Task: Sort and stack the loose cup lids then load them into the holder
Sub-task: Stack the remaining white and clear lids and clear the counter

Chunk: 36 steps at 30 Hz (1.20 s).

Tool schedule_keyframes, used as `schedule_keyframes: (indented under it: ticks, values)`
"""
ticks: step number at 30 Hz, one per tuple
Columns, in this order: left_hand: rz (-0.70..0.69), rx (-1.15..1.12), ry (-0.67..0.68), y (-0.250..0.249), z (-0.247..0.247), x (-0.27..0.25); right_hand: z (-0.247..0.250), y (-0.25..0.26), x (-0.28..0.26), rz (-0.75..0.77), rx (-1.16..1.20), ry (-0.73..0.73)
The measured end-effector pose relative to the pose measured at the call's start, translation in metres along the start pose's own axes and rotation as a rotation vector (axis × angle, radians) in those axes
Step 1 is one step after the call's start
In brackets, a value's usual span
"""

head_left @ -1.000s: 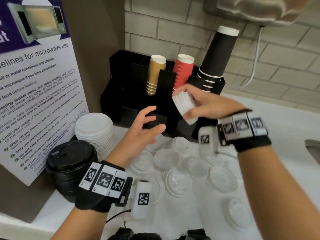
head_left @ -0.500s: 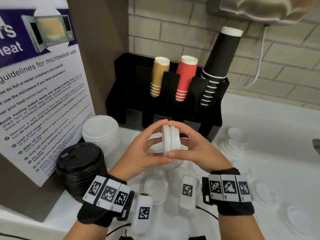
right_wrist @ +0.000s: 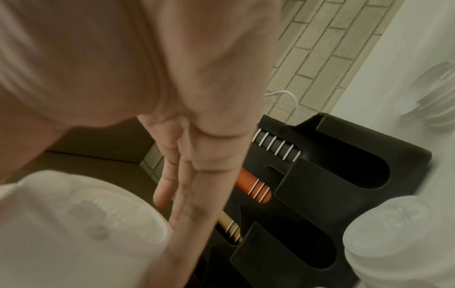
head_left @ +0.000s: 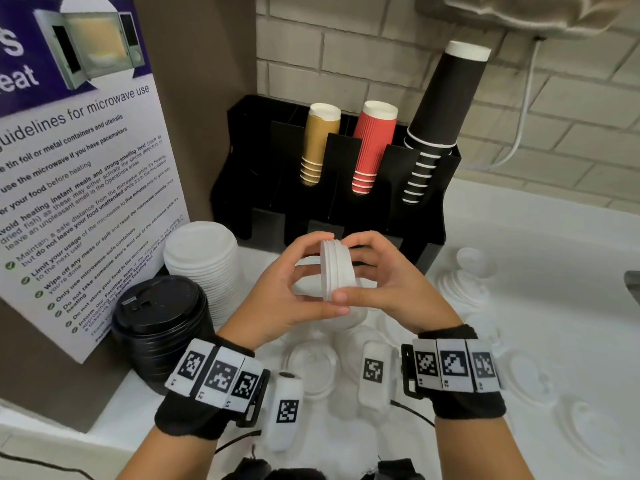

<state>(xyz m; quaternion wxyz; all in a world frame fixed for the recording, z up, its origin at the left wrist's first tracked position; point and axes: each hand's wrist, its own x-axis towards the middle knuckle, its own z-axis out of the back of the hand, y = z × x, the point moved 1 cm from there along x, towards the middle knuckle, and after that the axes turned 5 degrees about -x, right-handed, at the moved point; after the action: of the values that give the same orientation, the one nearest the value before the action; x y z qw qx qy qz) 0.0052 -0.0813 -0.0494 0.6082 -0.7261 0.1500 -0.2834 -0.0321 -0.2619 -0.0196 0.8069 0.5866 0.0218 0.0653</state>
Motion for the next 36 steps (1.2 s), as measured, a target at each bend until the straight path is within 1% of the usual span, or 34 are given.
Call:
schedule_keyframes:
  ticks: [3,4,6,7,8,9,12,13,15,16,18,22,27,29,31,33,36]
  values:
    - [-0.039,0.065,-0.096,-0.005,0.007,0.001,-0.004,0.001,0.006,-0.051,0.040,-0.035]
    - [-0.053,0.094,-0.135,-0.007,0.011,0.002,-0.005,0.002,0.008,-0.074,0.017,-0.056]
    - [-0.087,0.125,-0.207,-0.011,0.019,0.003,-0.008,0.003,0.011,-0.107,-0.100,-0.069]
    - [-0.105,0.126,-0.238,-0.012,0.022,0.004,-0.010,0.002,0.012,-0.108,-0.174,-0.052]
    - [-0.118,0.126,-0.266,-0.014,0.025,0.004,-0.014,0.002,0.013,-0.090,-0.272,-0.006]
    - [-0.127,0.125,-0.286,-0.016,0.026,0.005,-0.019,0.002,0.012,-0.052,-0.413,0.077]
    - [-0.122,0.090,-0.295,-0.022,0.026,0.005,-0.045,-0.009,0.005,0.040,-0.853,0.469]
    - [-0.118,0.074,-0.284,-0.023,0.026,0.005,-0.054,-0.014,0.003,0.047,-0.966,0.565]
    - [-0.105,0.035,-0.259,-0.023,0.024,0.006,-0.068,-0.022,0.000,0.075,-1.155,0.672]
    - [-0.094,0.008,-0.248,-0.023,0.023,0.006,-0.072,-0.025,-0.001,0.090,-1.223,0.699]
    - [-0.071,-0.042,-0.226,-0.021,0.020,0.005,-0.074,-0.028,-0.002,0.111,-1.285,0.723]
    - [-0.048,-0.067,-0.219,-0.018,0.019,0.000,-0.074,-0.032,-0.003,0.082,-1.229,0.710]
    - [-0.050,-0.040,-0.251,-0.016,0.022,-0.005,-0.074,-0.035,-0.007,0.095,-1.191,0.680]
    - [-0.056,-0.028,-0.262,-0.017,0.022,-0.007,-0.068,-0.031,-0.006,0.091,-1.124,0.643]
    - [-0.069,-0.018,-0.284,-0.017,0.021,-0.008,-0.053,-0.024,-0.004,0.083,-0.983,0.557]
    - [-0.078,-0.011,-0.317,-0.017,0.021,-0.007,-0.031,-0.016,-0.001,0.074,-0.831,0.438]
    - [-0.062,-0.018,-0.343,-0.016,0.022,-0.007,0.002,-0.009,0.002,0.061,-0.652,0.169]
